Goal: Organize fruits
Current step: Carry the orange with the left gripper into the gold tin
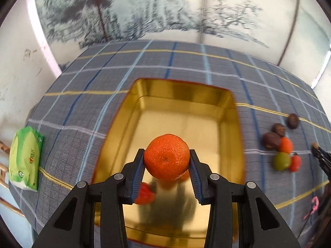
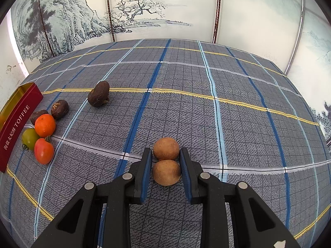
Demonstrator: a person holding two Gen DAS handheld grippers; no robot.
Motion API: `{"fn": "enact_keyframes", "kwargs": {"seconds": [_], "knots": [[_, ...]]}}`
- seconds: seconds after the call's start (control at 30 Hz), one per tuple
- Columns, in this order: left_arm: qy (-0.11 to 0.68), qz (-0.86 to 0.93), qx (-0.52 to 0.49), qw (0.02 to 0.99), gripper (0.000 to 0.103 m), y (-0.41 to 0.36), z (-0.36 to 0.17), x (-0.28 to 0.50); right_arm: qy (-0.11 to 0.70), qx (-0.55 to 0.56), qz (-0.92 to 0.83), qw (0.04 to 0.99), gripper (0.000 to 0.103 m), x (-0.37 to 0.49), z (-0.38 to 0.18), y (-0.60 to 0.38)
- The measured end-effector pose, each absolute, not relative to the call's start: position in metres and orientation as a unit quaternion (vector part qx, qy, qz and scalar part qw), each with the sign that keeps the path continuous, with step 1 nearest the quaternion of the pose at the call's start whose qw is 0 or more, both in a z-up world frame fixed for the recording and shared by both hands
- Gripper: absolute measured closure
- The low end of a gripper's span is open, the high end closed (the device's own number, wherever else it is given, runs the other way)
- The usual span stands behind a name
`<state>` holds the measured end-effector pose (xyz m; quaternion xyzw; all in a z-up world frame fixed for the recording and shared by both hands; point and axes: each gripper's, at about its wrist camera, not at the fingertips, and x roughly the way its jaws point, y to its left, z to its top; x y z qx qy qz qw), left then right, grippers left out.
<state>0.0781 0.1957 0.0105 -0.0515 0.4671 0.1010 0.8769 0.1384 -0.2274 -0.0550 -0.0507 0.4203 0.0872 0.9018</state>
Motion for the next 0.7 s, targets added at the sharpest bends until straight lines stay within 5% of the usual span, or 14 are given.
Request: {"fn": "enact_keyframes", "kwargs": {"seconds": [0.7], "knots": [[0.509,0.118,-0.066,0.85,0.061,0.224,-0.03,0.092,0.42,-0.051,0.087,0.902,0.077,0.139,-0.055,-0.227]]}}
